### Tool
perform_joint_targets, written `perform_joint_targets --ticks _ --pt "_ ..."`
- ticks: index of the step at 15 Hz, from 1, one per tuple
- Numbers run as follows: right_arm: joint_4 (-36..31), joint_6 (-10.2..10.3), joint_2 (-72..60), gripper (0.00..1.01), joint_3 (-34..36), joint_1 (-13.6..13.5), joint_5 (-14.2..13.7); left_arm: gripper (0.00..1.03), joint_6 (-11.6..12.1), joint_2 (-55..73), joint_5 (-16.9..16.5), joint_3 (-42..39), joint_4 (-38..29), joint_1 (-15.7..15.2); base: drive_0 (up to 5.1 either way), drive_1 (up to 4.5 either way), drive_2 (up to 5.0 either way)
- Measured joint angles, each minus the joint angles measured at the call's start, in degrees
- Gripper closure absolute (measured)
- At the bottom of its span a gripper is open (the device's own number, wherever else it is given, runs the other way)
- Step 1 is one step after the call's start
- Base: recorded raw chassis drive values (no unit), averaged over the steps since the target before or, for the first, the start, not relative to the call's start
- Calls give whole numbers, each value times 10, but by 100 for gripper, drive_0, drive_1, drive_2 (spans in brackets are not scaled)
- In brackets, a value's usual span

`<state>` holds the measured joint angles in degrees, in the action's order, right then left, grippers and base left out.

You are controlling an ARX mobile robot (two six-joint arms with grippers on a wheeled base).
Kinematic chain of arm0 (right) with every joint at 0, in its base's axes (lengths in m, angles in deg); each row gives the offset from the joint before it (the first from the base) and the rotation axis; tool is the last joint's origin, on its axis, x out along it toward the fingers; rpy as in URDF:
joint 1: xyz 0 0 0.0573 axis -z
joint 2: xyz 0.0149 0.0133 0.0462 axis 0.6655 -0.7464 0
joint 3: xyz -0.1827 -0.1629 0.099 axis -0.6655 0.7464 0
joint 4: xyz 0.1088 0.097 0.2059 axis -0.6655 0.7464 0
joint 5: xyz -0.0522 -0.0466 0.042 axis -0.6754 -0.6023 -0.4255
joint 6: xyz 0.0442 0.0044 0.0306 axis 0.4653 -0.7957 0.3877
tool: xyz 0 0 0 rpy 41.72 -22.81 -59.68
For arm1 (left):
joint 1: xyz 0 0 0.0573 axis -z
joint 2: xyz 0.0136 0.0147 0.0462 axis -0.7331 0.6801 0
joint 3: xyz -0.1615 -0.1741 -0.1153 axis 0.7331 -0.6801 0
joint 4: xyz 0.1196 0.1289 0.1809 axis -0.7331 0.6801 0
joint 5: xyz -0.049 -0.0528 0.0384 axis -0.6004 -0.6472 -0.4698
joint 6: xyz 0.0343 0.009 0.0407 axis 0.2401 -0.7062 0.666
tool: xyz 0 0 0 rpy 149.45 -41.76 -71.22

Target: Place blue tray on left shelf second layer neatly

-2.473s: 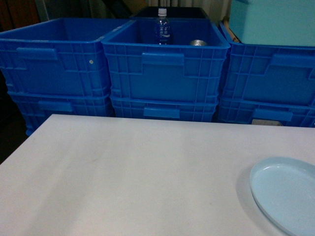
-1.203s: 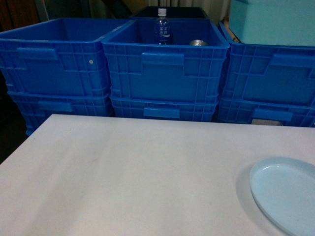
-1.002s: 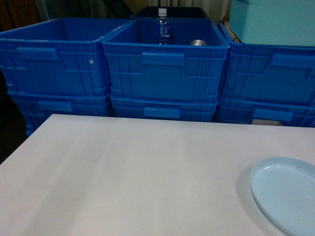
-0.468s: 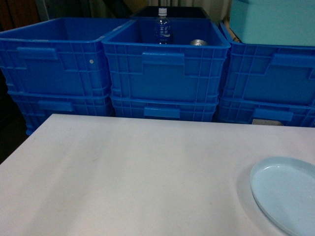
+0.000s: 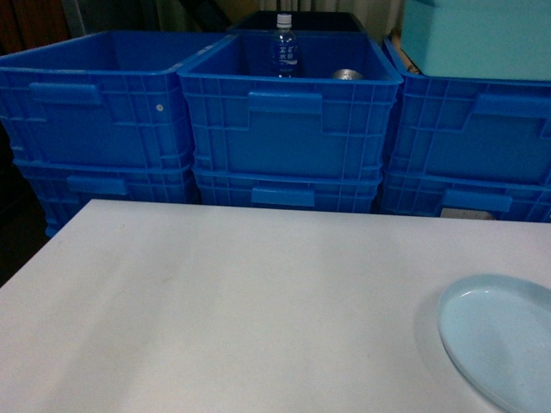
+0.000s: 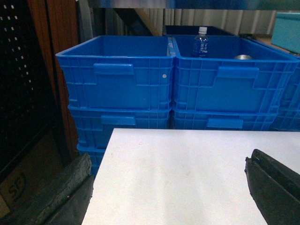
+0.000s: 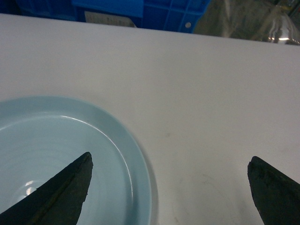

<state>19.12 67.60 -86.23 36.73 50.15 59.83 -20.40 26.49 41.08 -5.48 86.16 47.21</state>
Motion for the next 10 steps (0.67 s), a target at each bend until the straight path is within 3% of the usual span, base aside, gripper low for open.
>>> perform_joint_targets --ticks 5,8,10 --pt "-1 18 -71 3 -27 22 28 5 0 0 0 0 0 0 0 0 0" --pt "16 60 -91 3 -31 30 59 5 0 0 0 0 0 0 0 0 0" --pt "10 82 -107 3 -32 36 61 5 0 0 0 0 0 0 0 0 0"
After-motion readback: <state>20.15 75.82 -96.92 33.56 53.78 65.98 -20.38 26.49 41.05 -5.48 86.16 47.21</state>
